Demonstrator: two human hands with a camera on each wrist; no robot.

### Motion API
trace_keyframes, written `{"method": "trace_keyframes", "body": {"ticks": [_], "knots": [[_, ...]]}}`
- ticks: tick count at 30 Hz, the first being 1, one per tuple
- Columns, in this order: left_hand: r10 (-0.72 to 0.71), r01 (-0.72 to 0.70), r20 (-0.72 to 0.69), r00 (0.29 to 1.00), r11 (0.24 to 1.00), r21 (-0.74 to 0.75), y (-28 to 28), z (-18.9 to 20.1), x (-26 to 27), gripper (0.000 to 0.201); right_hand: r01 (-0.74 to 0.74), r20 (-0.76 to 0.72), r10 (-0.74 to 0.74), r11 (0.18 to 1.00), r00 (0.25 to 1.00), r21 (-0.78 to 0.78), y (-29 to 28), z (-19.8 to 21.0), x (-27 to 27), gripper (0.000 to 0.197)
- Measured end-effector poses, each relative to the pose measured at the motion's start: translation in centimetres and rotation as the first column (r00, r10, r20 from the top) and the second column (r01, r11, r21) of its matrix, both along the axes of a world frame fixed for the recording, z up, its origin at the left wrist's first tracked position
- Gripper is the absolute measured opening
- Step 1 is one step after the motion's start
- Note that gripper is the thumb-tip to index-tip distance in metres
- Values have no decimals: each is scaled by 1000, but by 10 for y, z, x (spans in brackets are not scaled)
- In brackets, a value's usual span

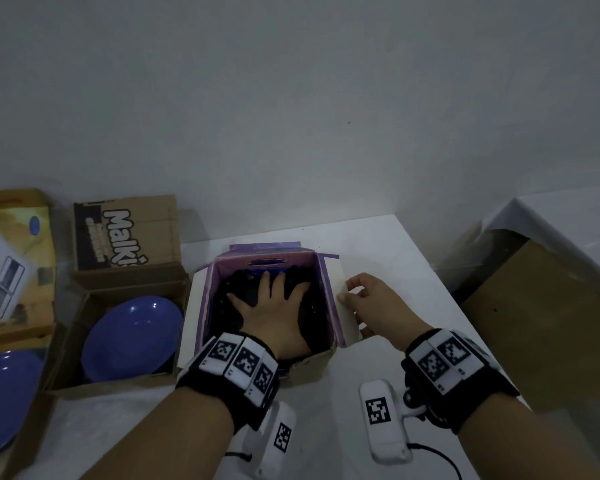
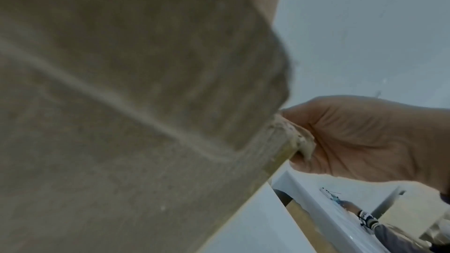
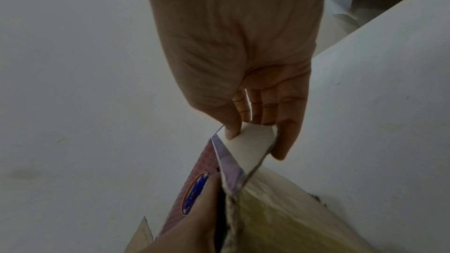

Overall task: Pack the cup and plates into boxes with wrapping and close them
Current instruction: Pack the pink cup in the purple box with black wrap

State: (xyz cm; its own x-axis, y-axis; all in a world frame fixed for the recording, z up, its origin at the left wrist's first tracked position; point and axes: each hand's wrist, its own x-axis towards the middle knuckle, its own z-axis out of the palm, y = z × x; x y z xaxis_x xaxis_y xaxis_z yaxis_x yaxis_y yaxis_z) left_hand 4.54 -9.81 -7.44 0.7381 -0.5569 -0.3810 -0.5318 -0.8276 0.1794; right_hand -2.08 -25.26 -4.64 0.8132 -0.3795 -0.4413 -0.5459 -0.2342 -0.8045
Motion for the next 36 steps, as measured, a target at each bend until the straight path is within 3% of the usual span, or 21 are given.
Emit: {"method": "trace_keyframes", "body": {"ticks": [3,6,11,16,19,25,29,32,36], "knots": [[22,-18,62,998,998,-54,6,-4,-2,105,-16,-4,15,999,1000,-34,0,0,0,11],[174,-172,54,983,984,-36,13,0,-9,122,-22,-1,22,999,1000,-34,2,0,0,12],[369,-412,-241,898,897,-163,23,7,-10,133,-6,3,6,1000,1000,-3,5,-5,0,13],[374,-449,-281,884,848,-283,27,-3,-14,131,6,14,-5,1000,1000,-16,7,-6,1,13],[358,-461,-335,871,833,-307,37,7,-7,121,1,36,1,998,999,-56,8,-5,-1,16],[365,-519,-443,819,799,-303,59,27,17,82,-7,35,11,993,999,-115,11,-2,-2,16],[385,-578,-523,760,768,-275,53,17,6,77,1,38,3,994,999,-109,12,-1,-4,14],[388,-543,-482,786,805,-239,54,21,6,78,5,40,0,993,999,-116,12,-1,-7,15],[406,-477,-293,866,846,-238,60,32,12,68,7,41,-2,991,999,-134,12,-2,-8,17]]}}
